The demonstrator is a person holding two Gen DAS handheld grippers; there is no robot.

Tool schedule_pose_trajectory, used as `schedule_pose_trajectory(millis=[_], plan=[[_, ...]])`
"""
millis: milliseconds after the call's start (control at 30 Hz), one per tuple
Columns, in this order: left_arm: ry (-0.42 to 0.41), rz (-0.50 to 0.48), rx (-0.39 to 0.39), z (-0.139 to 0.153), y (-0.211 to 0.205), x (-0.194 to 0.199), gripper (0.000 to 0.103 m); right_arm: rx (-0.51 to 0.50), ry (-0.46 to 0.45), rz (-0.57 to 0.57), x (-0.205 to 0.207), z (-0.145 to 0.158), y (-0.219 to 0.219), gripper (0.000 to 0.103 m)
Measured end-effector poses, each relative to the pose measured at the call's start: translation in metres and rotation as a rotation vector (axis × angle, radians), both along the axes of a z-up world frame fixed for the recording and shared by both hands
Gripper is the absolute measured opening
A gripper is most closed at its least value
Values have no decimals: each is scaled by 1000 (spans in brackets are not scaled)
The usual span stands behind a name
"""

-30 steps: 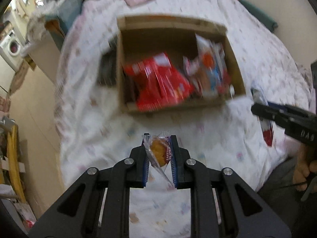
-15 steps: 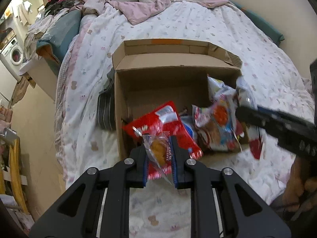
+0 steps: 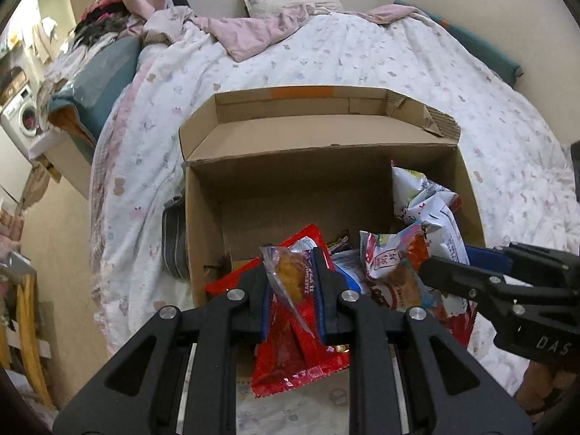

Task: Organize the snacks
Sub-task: 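Carry both items into the box and open both tools to release them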

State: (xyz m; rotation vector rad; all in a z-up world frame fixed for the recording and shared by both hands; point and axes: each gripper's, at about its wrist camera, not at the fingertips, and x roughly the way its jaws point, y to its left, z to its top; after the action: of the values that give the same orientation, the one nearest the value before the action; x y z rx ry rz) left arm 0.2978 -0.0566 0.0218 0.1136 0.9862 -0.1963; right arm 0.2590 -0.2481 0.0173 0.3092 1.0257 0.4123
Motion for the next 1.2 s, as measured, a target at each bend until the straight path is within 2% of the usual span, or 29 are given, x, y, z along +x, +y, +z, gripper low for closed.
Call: schedule_pose_trajectory(millis=[300, 600, 633, 700, 733, 767, 900, 967, 1200], plan=[[36, 18, -18, -6, 1, 1, 17, 3, 14, -20, 2, -4, -7, 34], [57, -6, -22, -8, -3, -2, 17, 28, 43, -16, 6, -8, -10, 34], [57, -6, -19, -8, -3, -2, 19, 26, 41, -17, 5, -8, -10, 34], [59, -3, -23, -8, -3, -2, 33, 29, 36, -28, 6, -7, -12, 34], [58, 1, -27, -8, -2, -3, 46, 33, 35, -30, 6, -7, -12, 34], [53, 9, -34, -7, -1, -3, 54, 37, 36, -32, 6, -7, -13, 34], [53, 20, -48, -6, 4, -5, 59, 35, 32, -39, 6, -7, -14, 34], [57, 27, -48, -6, 6, -6, 68, 32, 29, -38, 5, -7, -14, 34], [29, 24, -92, 4, 11, -13, 77, 70, 0, -39, 2, -2, -16, 37]])
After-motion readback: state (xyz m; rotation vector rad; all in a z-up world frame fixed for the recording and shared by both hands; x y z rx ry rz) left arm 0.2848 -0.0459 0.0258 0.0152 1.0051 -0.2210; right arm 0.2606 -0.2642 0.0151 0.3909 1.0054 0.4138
